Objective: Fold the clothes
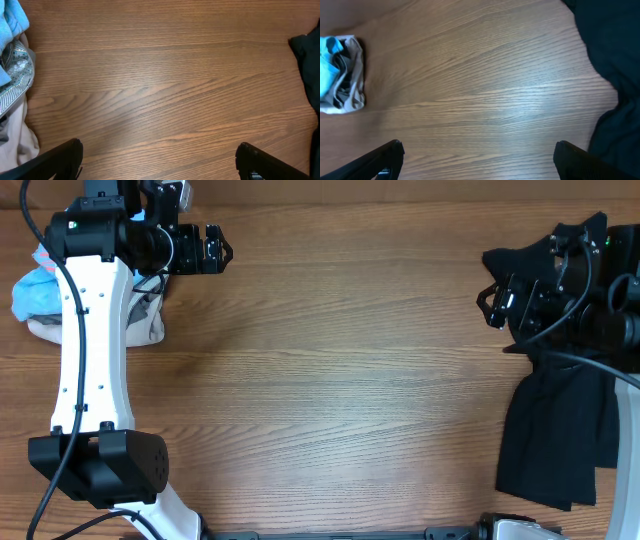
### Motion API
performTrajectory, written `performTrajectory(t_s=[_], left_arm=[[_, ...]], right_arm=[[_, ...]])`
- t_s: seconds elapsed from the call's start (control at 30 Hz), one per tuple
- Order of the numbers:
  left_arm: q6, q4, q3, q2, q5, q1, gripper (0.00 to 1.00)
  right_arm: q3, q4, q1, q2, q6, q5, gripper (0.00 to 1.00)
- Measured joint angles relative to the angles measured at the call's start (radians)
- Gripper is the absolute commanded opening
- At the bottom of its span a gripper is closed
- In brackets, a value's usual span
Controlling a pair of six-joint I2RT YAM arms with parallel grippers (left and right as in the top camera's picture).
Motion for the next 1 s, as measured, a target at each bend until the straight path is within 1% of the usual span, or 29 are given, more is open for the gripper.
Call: performTrajectory(t_s=[0.2,0.3,0.4,0.5,0.57,0.6,0.63,0.7,0.73,0.77,0.8,0.83,0.93,1.0], left_arm=[[0.000,0.000,0.000,0.000,0.000,0.000,1.00],[0.000,0.000,0.000,0.000,0.000,0.000,1.00],[0.000,0.000,0.000,0.000,0.002,0.000,1.00],[0.000,0.000,0.000,0.000,0.003,0.000,1.00],[0.000,0.001,0.000,0.000,0.003,0.000,1.00],[0.000,-0.001,0.000,0.000,0.004,0.000,1.00],[0.000,0.000,0.000,0.000,0.003,0.000,1.00],[0.000,0.000,0.000,0.000,0.004,0.000,1.00],[0.000,-0.001,0.000,0.000,0.004,0.000,1.00],[0.000,0.000,0.000,0.000,0.004,0.000,1.00],[0.000,-0.001,0.000,0.000,0.003,0.000,1.00],[0.000,0.000,0.000,0.000,0.005,0.000,1.00],[0.000,-0.001,0.000,0.000,0.006,0.000,1.00],[0.000,-0.001,0.000,0.002,0.006,0.000,1.00]], right_arm=[[0.000,-0.004,0.000,0.000,0.022,0.003,1.00],[0.000,0.018,0.000,0.000,-0.001,0.021,1.00],[-0.027,0.141,0.011,-0.015,-0.059,0.033,1.00],[-0.116,0.249,0.062,-0.087,-0.096,0.046,1.00],[-0.211,0.345,0.117,-0.182,-0.113,0.049,1.00],[-0.290,0.428,0.146,-0.255,-0.118,0.049,1.00],[-0.327,0.450,0.159,-0.295,-0.121,0.048,1.00],[-0.464,0.573,0.186,-0.426,-0.128,0.046,1.00],[-0.575,0.665,0.191,-0.526,-0.131,0.046,1.00],[-0.632,0.690,0.194,-0.574,-0.131,0.048,1.00],[-0.725,0.765,0.194,-0.645,-0.130,0.047,1.00],[-0.819,0.793,0.194,-0.714,-0.131,0.048,1.00],[-1.003,0.874,0.194,-0.843,-0.130,0.049,1.00],[-1.154,0.904,0.194,-0.960,-0.129,0.048,1.00]])
